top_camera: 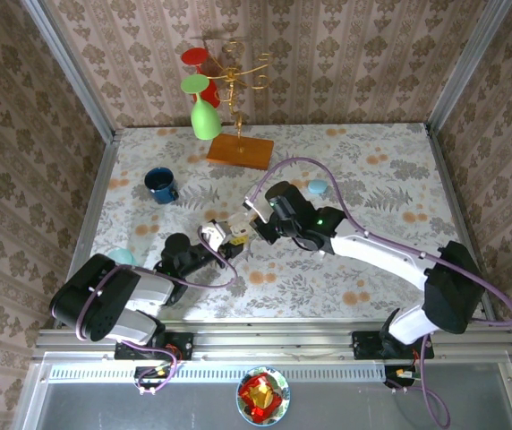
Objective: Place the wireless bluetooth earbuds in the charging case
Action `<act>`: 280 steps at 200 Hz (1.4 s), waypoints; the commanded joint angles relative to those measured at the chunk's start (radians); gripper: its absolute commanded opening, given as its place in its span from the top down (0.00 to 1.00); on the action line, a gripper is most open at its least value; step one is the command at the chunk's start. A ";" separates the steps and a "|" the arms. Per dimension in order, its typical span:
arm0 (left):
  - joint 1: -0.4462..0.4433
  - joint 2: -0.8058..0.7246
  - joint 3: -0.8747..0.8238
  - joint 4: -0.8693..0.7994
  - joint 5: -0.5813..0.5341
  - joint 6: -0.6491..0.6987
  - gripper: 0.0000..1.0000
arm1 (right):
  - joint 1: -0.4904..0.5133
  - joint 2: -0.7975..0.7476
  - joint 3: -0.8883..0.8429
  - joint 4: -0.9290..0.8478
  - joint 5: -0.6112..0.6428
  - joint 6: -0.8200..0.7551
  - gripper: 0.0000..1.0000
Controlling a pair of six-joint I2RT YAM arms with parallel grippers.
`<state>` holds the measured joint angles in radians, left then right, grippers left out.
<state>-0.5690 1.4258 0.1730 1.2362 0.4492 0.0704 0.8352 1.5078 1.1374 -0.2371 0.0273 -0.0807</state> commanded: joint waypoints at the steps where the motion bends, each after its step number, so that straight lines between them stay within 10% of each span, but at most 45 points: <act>1: -0.006 0.006 0.022 0.043 0.017 -0.023 0.98 | 0.010 0.026 0.039 -0.005 0.007 -0.018 0.84; 280: -0.009 0.004 0.025 0.042 0.031 -0.018 0.99 | 0.010 0.110 0.067 0.022 -0.064 0.007 0.81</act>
<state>-0.5709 1.4384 0.1837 1.2358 0.4683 0.0597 0.8391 1.6047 1.1790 -0.2165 -0.0151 -0.0753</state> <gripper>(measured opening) 0.368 0.188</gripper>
